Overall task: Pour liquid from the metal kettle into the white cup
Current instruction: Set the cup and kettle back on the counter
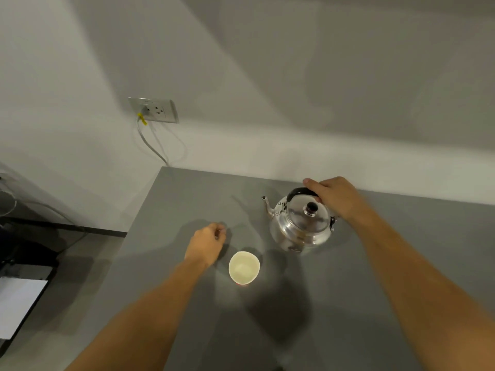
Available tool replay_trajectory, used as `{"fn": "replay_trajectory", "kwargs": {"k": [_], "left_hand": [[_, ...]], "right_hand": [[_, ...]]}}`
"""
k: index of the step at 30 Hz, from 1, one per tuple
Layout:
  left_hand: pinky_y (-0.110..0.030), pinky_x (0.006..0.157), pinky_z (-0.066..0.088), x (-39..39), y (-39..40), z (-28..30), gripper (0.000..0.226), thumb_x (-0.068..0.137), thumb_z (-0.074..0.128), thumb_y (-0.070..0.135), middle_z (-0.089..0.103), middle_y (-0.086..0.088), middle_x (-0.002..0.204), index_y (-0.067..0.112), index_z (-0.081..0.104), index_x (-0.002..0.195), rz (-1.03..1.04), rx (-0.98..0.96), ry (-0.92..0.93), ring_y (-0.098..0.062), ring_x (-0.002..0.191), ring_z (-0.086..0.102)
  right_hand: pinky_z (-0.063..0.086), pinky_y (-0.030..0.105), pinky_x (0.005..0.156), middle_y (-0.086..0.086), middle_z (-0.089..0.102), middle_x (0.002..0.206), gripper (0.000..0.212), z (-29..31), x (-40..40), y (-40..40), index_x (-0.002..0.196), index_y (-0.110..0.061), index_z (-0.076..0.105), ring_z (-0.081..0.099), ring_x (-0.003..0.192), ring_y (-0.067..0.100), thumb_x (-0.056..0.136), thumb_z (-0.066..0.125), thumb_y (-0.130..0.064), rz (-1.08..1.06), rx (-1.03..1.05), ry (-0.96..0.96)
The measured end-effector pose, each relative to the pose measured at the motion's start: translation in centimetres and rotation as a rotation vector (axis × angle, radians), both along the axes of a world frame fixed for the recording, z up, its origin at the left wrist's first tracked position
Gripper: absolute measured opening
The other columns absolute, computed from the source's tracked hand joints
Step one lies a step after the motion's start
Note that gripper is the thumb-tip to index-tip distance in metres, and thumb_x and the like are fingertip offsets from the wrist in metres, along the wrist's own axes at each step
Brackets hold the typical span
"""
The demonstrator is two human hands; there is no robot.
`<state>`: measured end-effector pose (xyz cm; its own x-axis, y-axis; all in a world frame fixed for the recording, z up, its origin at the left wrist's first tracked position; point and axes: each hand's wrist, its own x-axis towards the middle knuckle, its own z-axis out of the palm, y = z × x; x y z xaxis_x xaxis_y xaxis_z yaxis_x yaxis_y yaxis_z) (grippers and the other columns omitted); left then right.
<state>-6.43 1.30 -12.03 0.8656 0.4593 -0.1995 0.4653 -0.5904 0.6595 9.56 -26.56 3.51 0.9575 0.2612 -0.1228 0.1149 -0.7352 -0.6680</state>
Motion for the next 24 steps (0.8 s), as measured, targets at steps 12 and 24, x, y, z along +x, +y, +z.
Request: {"fn": "replay_trajectory", "kwargs": {"k": [12,24], "left_hand": [[-0.039,0.086,0.057,5.2,0.5,1.6,0.025,0.102,0.055,0.033,0.078,-0.009,0.095,0.019,0.072,0.114,-0.025,0.053,-0.032,-0.034,0.097,0.071],[-0.035,0.084,0.055,6.0,0.8,1.3,0.023,0.103,0.056,0.032,0.078,-0.007,0.100,0.019,0.072,0.112,-0.022,0.035,-0.058,-0.029,0.096,0.072]], "right_hand": [[0.039,0.032,0.054,-0.002,0.045,0.040,0.056,-2.0,7.9,4.8,0.045,-0.015,0.056,0.043,0.043,0.018,0.085,0.060,-0.055,-0.017,-0.008,0.034],[0.037,0.029,0.049,-0.005,0.043,0.032,0.055,-3.3,11.2,6.4,0.046,-0.016,0.057,0.047,0.044,0.017,0.085,0.060,-0.055,-0.064,-0.046,0.033]]}}
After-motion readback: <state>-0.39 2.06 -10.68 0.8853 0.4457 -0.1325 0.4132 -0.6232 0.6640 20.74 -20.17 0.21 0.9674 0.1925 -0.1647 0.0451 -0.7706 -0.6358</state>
